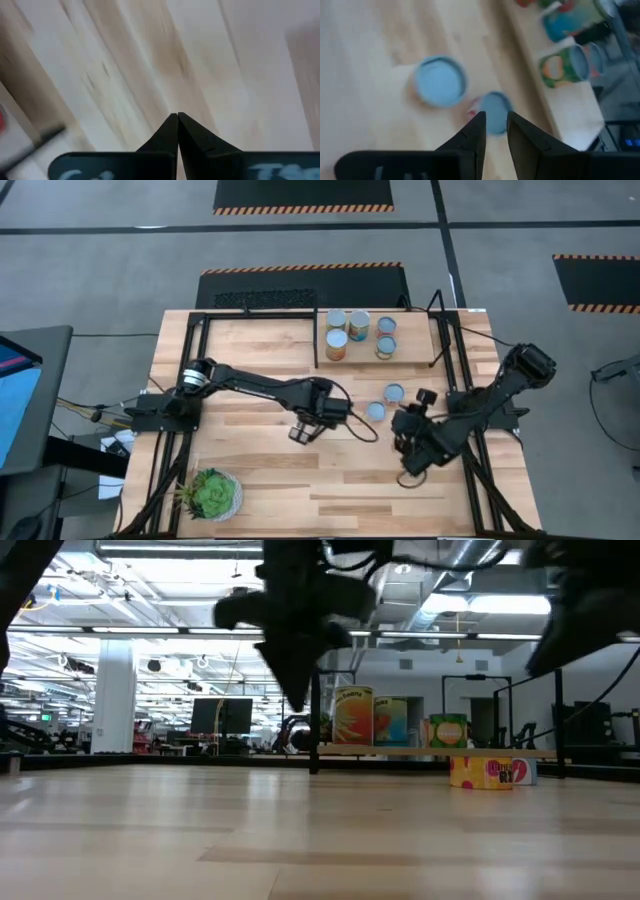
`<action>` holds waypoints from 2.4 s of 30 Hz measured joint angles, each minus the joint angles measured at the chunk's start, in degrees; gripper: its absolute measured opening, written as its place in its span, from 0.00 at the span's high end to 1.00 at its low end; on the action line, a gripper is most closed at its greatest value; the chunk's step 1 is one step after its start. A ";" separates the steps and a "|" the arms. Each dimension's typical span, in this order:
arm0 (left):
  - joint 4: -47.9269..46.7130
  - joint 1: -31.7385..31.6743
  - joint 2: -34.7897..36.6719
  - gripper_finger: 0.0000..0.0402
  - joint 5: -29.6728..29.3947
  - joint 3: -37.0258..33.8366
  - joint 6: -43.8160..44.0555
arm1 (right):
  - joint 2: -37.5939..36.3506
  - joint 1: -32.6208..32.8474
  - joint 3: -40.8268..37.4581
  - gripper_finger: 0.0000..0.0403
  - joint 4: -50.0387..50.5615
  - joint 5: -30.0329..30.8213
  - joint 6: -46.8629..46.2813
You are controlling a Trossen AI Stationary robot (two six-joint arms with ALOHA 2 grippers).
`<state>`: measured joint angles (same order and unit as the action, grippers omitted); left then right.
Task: Pick and place cans onto a shelf
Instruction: Put the canned tuna on the shelf
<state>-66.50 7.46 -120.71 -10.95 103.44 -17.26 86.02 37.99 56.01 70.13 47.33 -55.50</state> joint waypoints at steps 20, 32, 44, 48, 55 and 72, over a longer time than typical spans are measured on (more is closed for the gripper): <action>25.47 -2.81 20.13 1.00 0.19 -33.04 5.05 | -1.21 -31.09 0.00 0.75 6.36 -17.74 27.68; 29.43 -2.99 21.93 1.00 -3.33 -34.36 4.48 | -25.40 -36.71 -3.91 0.75 -1.72 -21.50 30.09; 30.15 -3.01 21.90 1.00 -3.36 -34.36 3.41 | -29.44 -42.62 -16.13 0.75 -19.69 -32.35 35.47; 30.01 -3.03 21.89 1.00 -3.35 -34.36 3.41 | -25.58 -43.76 -16.04 0.75 -20.42 -32.30 35.96; 30.01 -3.07 21.84 1.00 -3.27 -34.36 2.27 | -16.96 -43.93 -16.04 0.74 -22.89 -36.08 38.14; 30.01 -3.07 21.82 1.00 -2.89 -34.36 1.94 | -7.46 -49.09 -16.02 0.53 -28.82 -35.24 39.76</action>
<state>-36.49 4.38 -98.89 -13.85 69.08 -15.31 78.56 -11.10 39.99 41.31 12.10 -15.74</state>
